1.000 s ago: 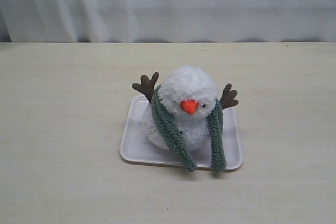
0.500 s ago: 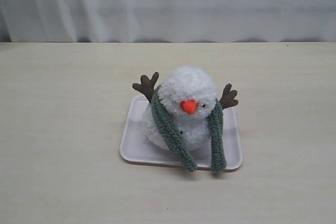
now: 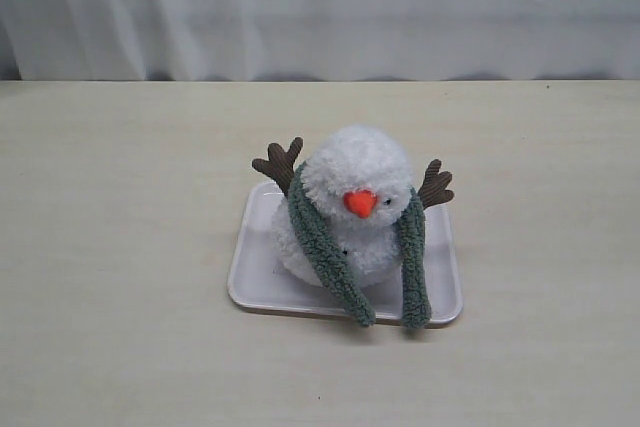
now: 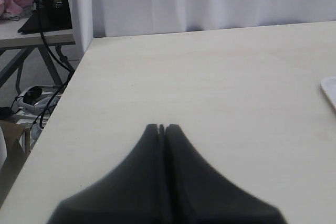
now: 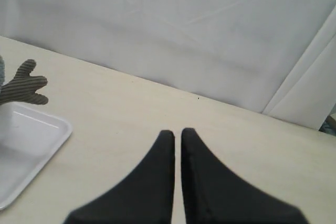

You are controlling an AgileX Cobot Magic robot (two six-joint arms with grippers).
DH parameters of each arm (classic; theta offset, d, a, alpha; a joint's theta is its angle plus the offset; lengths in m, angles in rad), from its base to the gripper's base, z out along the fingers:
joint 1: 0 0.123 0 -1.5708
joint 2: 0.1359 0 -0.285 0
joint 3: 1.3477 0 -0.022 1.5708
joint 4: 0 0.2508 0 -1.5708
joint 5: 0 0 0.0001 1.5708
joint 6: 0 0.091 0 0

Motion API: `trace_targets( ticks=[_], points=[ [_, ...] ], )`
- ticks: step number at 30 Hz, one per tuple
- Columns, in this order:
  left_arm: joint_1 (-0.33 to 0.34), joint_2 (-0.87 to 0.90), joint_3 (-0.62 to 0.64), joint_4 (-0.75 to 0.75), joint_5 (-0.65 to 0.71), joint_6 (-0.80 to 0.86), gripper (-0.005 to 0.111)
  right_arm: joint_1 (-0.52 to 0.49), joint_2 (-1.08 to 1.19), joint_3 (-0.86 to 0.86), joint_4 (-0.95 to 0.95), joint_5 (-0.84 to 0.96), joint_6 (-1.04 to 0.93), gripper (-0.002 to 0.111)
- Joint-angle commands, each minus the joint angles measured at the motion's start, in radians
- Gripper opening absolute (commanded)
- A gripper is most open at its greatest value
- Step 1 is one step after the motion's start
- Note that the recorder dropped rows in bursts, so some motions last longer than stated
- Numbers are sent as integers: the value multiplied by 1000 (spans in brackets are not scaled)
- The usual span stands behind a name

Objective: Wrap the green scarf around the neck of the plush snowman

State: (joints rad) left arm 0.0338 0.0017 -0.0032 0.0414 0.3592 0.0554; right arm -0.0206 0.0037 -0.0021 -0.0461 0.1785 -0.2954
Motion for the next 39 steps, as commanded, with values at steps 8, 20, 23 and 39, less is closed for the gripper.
trace_targets(
  ticks=[8, 20, 23, 39],
  points=[
    [1, -2, 3, -2, -13, -3, 0, -1, -4, 2, -6, 84, 4, 4],
    [1, -2, 3, -2, -13, -3, 0, -1, -4, 2, -6, 164, 4, 4],
    [1, -2, 3, -2, -13, -3, 0, -1, -4, 2, -6, 164, 4, 4],
    [1, -2, 3, -2, -13, -3, 0, -1, -4, 2, -41, 162, 356, 4]
  ],
)
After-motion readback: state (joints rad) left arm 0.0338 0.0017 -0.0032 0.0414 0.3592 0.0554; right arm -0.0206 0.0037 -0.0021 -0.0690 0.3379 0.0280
